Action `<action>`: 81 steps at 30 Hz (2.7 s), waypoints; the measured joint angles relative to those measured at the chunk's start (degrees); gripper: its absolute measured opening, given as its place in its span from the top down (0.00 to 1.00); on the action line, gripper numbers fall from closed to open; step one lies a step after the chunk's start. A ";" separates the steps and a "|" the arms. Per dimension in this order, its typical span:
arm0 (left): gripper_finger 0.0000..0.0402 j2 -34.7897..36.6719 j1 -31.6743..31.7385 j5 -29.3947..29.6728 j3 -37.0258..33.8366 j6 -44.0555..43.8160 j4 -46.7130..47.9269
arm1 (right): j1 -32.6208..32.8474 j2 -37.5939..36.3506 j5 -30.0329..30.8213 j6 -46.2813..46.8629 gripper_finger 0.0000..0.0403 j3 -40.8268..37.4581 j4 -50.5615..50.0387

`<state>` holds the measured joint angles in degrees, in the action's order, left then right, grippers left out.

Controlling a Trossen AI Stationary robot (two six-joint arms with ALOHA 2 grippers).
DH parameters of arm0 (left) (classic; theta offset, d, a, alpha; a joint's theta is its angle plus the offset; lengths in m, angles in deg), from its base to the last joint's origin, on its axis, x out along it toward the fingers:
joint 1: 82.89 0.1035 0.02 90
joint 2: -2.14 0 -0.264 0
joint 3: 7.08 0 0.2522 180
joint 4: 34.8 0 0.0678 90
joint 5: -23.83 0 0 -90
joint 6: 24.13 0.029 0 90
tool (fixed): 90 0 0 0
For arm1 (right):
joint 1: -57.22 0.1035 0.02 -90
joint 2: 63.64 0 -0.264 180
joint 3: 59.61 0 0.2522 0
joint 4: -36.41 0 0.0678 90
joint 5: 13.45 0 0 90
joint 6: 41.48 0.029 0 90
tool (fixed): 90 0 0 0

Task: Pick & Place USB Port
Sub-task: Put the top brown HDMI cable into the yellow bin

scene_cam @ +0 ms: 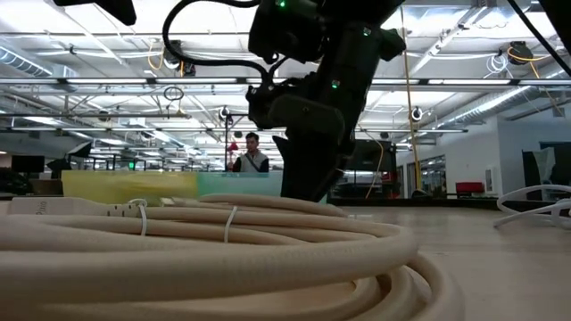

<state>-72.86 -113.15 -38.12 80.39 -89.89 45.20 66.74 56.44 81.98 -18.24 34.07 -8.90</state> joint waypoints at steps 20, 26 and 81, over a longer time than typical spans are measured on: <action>0.95 0.00 0.08 4.81 0.00 -6.75 0.74 | -1.98 -10.17 10.84 2.94 0.99 0.76 -5.57; 0.95 0.01 1.29 12.26 0.00 -17.61 0.75 | -3.96 -24.45 19.00 3.42 0.99 4.20 -1.66; 0.44 -0.46 43.37 -46.97 -2.99 28.93 -58.34 | -6.86 -34.56 36.82 -7.59 0.99 5.10 11.72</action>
<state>-73.32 -69.78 -85.09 77.41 -60.96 -13.14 59.88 21.88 118.80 -25.82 39.16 2.81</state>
